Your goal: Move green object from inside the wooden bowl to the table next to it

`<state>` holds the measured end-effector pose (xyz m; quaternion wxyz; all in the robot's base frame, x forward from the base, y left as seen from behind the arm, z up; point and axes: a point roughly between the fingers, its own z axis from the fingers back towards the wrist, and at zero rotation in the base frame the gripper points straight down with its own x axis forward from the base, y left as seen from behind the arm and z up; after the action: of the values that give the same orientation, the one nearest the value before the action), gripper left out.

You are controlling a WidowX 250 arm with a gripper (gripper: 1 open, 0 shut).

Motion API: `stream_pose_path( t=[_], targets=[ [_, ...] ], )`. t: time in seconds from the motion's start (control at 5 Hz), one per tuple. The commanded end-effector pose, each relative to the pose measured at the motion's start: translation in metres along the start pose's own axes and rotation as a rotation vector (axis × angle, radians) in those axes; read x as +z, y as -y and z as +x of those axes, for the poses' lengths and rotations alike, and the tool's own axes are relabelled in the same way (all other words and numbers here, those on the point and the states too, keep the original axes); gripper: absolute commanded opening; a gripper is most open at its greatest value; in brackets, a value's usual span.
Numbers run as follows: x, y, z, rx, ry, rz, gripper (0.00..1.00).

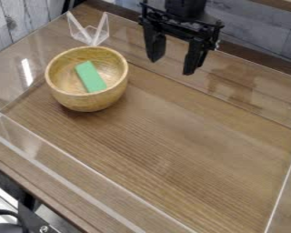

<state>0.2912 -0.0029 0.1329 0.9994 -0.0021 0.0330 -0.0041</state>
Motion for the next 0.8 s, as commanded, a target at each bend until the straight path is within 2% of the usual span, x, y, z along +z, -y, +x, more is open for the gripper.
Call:
stream_pose_path(
  t=[0.0,0.2,0.4,0.6],
  targets=[
    [-0.004,-0.013,-0.006,0.043,-0.023,-0.005,1.0],
    [-0.003,-0.043,-0.007,0.15,-0.011,-0.02,1.0],
    [-0.004,-0.084,-0.01,0.298,0.011,-0.045,1.0],
    [-0.007,-0.119,-0.017,0.41,0.016,-0.079,1.0]
  ],
)
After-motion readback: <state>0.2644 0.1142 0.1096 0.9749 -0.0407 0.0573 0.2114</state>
